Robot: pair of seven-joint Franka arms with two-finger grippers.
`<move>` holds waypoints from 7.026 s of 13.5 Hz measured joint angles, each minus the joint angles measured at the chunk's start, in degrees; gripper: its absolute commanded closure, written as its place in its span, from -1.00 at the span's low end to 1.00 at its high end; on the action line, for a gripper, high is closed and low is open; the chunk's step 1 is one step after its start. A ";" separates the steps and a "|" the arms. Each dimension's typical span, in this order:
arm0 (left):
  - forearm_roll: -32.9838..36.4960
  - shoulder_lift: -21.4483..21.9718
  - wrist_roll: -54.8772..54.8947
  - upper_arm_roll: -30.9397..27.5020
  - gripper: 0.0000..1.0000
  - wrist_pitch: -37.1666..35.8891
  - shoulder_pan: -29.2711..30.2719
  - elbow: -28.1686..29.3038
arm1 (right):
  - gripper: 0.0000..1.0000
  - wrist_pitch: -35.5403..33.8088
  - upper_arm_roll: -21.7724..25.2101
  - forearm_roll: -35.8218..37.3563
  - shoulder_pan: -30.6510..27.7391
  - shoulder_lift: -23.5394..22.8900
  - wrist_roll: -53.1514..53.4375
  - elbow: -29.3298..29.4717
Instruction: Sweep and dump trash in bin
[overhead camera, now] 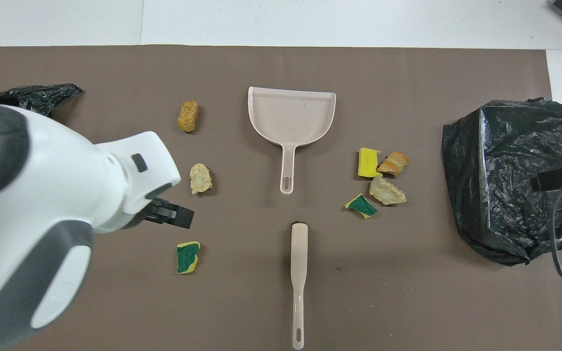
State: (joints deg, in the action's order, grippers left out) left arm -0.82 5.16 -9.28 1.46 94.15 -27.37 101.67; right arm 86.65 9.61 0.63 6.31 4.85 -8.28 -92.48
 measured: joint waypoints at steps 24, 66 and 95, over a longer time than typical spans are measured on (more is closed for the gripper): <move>-2.58 -8.25 -32.55 0.19 -1.00 28.14 -32.55 22.73 | -1.00 -2.52 0.01 0.00 -0.11 1.37 0.00 -1.77; -18.37 4.40 -81.54 -1.88 1.00 22.87 -17.12 38.54 | -1.00 17.93 -2.13 -8.92 23.54 -32.49 46.95 12.61; -4.02 -8.40 -25.11 -1.80 1.00 5.82 7.41 16.72 | 1.00 25.94 -2.25 -8.32 28.05 -32.31 28.24 6.79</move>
State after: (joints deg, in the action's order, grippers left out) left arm -4.84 -3.24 -34.39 -0.34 99.97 -19.95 118.39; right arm 112.59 7.36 -7.69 34.36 -27.46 19.96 -85.69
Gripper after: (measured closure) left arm 0.731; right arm 0.670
